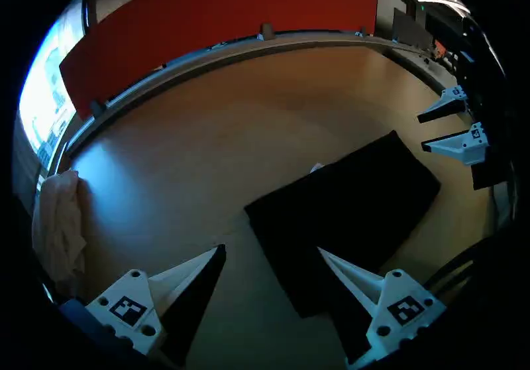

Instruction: Fold towel

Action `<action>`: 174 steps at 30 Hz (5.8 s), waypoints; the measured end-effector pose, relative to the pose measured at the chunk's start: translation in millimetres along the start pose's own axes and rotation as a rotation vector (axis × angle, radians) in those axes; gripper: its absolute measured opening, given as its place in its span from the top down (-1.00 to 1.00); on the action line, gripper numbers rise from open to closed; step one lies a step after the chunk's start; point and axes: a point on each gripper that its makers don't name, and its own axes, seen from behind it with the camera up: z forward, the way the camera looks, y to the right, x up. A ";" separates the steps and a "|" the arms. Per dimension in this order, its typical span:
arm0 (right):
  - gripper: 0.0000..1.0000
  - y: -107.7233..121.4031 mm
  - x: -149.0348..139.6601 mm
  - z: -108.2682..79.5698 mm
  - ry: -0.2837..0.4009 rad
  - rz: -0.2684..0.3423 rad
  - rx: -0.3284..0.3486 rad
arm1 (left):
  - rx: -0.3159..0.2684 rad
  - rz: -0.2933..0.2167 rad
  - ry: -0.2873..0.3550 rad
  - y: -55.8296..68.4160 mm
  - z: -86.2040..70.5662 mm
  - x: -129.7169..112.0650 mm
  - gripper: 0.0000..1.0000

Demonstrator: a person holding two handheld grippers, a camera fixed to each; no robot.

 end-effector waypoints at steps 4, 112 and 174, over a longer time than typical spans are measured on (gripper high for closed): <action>-0.69 -8.1 -7.3 -12.5 0.008 0.000 0.000 | -0.004 -0.013 -0.002 5.3 -10.6 -12.2 -0.83; 0.45 -40.4 -89.7 -22.0 -0.150 -0.205 0.201 | 0.175 -0.401 0.006 27.2 -167.0 -176.8 -0.83; 0.93 -83.2 73.2 -63.8 0.116 -0.420 0.209 | 0.156 -0.474 0.080 27.5 -184.5 -158.2 -0.82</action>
